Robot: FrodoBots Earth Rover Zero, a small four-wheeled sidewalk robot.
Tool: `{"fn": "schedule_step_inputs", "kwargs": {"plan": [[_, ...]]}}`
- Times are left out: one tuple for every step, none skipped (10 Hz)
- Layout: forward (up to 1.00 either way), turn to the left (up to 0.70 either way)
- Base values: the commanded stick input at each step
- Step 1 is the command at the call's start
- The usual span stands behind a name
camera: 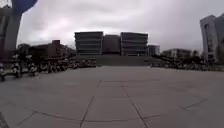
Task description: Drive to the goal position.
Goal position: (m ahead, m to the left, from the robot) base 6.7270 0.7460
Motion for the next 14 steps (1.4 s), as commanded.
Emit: {"fn": "schedule_step_inputs", "kwargs": {"plan": [[0.7,0.0],[0.7,0.0],[0.7,0.0],[0.7,0.0],[0.7,0.0],[0.7,0.0],[0.7,0.0],[0.7,0.0],[0.7,0.0],[0.7,0.0],[0.7,0.0],[0.7,0.0],[0.7,0.0],[0.7,0.0]]}}
